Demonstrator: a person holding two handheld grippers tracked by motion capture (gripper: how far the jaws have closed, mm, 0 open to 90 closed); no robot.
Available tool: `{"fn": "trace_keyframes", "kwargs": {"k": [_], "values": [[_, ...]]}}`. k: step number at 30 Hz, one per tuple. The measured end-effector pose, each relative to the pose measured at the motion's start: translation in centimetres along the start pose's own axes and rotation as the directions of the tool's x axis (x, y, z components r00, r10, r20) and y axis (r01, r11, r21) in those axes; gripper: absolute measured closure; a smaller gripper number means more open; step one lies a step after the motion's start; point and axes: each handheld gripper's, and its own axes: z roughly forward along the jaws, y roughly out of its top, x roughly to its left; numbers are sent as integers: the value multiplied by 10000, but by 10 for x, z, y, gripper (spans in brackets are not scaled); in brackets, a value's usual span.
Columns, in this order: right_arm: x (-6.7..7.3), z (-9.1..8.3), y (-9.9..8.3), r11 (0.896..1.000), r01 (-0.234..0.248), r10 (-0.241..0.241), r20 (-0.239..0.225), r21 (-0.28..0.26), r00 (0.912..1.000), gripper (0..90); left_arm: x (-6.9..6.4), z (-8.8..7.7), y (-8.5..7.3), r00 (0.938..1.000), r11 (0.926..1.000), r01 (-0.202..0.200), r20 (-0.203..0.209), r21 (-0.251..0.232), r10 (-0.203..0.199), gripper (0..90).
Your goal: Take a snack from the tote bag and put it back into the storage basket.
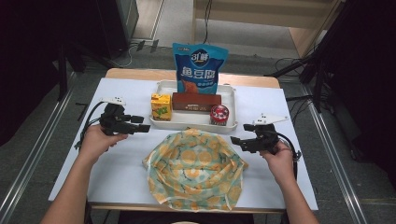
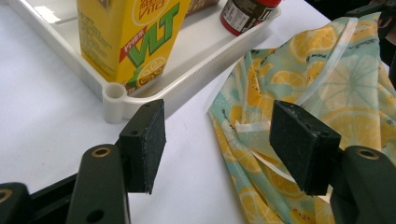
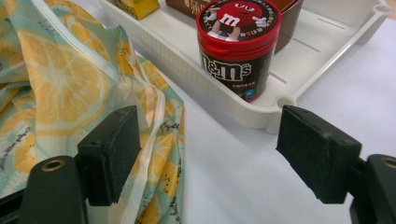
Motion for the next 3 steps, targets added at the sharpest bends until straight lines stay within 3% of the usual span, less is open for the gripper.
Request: {"fn": "trace_keyframes", "kwargs": {"k": [3], "values": [[0, 0, 0, 10000, -19, 19, 13, -16, 10000, 225, 0, 1, 0, 10000, 10000, 35, -33, 44, -35, 361]]}}
